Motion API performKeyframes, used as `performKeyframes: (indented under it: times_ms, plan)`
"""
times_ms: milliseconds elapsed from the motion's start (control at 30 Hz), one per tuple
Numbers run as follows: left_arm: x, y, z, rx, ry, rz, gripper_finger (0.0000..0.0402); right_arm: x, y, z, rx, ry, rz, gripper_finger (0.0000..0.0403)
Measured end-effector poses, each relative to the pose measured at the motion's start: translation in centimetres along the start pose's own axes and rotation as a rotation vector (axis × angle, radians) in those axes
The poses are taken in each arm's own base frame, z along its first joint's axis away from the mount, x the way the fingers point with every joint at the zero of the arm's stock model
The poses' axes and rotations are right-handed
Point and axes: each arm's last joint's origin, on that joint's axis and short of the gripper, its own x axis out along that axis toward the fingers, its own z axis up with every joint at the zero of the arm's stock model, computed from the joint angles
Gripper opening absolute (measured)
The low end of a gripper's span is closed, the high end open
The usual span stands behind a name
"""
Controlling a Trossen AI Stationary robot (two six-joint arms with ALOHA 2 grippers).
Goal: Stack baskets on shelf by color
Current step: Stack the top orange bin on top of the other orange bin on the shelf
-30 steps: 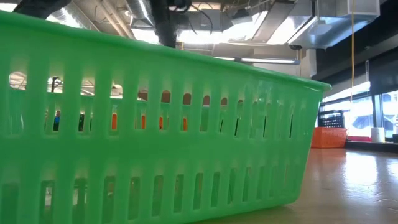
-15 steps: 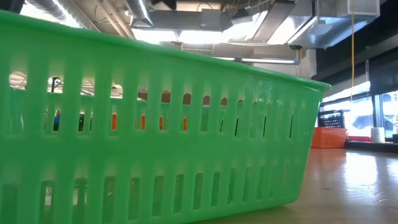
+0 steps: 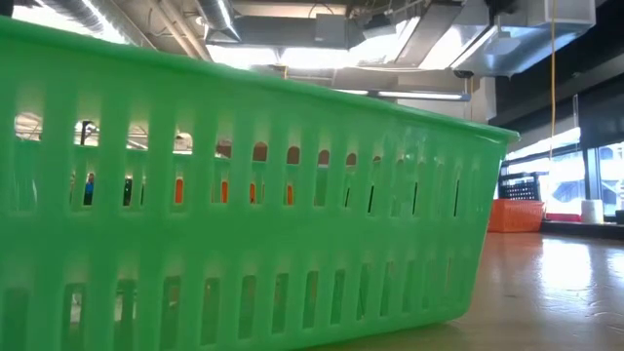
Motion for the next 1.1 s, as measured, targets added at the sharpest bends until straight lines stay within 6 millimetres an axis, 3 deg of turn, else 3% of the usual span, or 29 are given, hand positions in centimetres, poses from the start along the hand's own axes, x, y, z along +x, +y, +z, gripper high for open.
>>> performKeyframes:
  times_ms: [200, 333, 500, 800, 1100]
  plan:
    - [0.0, -0.4, -0.5, -0.001, 0.052, 0.039, 0.0070, 3.0, -0.6, -2.0, 0.357, 0.136, -0.116, 0.0122]
    - [0.0, -0.4, -0.6, 0.000, 0.062, 0.041, 0.0070, 5.9, -1.5, -3.3, 0.499, 0.247, -0.154, 0.0122]
    - [0.0, -0.6, -0.6, 0.022, 0.064, -0.029, 0.0070, 9.7, -3.2, -4.3, 0.621, 0.249, -0.185, 0.0122]
    - [-1.3, -0.5, -1.2, 0.048, 0.062, -0.043, 0.0070, 14.3, -6.0, -7.5, 0.716, 0.273, -0.220, 0.0122]
    - [-2.2, -0.5, -1.4, 0.046, 0.040, -0.043, 0.0070, 17.2, -9.0, -9.4, 0.679, 0.128, -0.280, 0.0122]
